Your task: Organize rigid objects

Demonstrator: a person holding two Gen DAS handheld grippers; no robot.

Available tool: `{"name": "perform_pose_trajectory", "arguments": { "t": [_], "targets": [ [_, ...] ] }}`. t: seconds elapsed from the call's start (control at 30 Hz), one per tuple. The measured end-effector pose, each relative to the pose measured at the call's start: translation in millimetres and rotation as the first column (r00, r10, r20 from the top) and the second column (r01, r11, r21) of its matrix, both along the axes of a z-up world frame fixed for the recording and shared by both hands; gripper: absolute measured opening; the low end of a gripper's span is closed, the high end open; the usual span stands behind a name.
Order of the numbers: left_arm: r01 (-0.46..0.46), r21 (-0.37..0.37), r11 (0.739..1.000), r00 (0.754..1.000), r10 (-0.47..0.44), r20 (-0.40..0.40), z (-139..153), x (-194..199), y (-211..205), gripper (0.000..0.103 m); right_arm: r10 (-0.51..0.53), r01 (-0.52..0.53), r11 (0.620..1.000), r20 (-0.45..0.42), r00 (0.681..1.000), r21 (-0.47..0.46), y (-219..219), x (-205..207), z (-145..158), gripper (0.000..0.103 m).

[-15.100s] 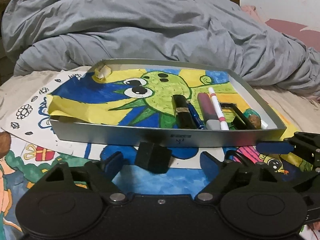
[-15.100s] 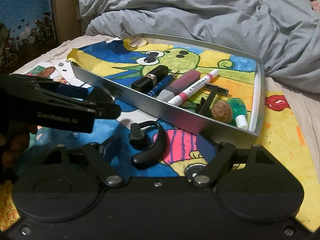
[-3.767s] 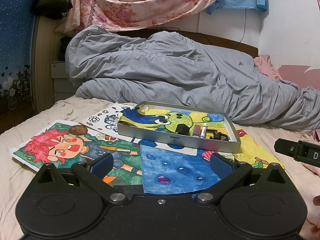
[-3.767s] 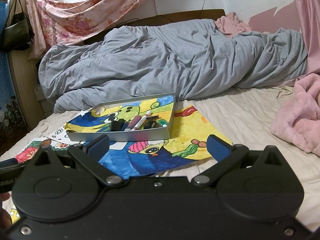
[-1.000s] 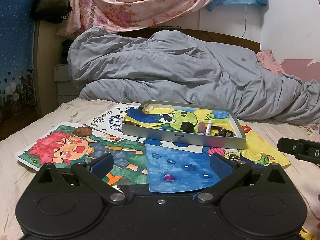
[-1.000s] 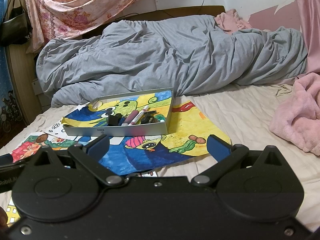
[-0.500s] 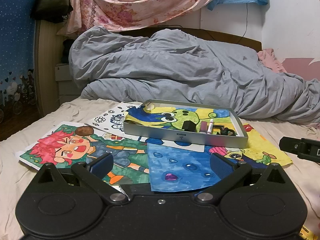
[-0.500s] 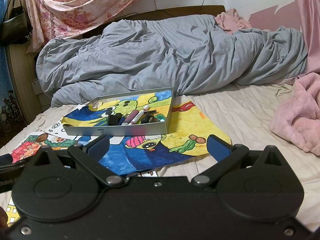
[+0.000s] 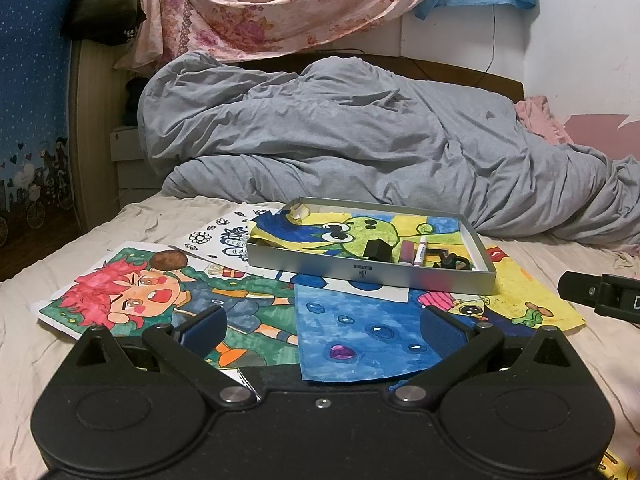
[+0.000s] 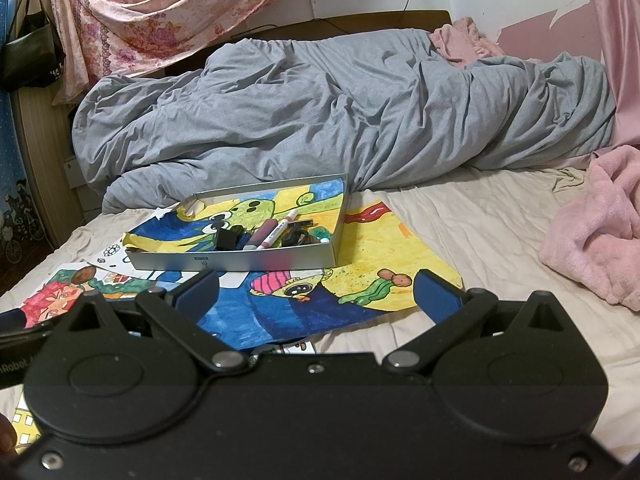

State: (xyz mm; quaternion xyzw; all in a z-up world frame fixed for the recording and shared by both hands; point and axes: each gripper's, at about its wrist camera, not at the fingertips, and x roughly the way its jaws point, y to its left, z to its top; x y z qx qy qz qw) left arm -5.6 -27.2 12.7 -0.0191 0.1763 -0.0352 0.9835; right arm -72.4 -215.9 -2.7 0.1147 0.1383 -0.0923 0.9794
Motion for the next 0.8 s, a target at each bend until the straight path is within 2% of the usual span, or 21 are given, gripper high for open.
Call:
{"name": "perform_pose_trajectory", "arguments": {
  "t": [0.8],
  "targets": [
    [0.0, 0.003, 1.0, 1.0, 0.0, -0.001, 1.0, 0.3, -1.0, 0.102, 0.002, -0.002, 1.0, -0.007, 1.0, -0.002, -2.5, 1.3, -0.3, 0.102]
  ]
}}
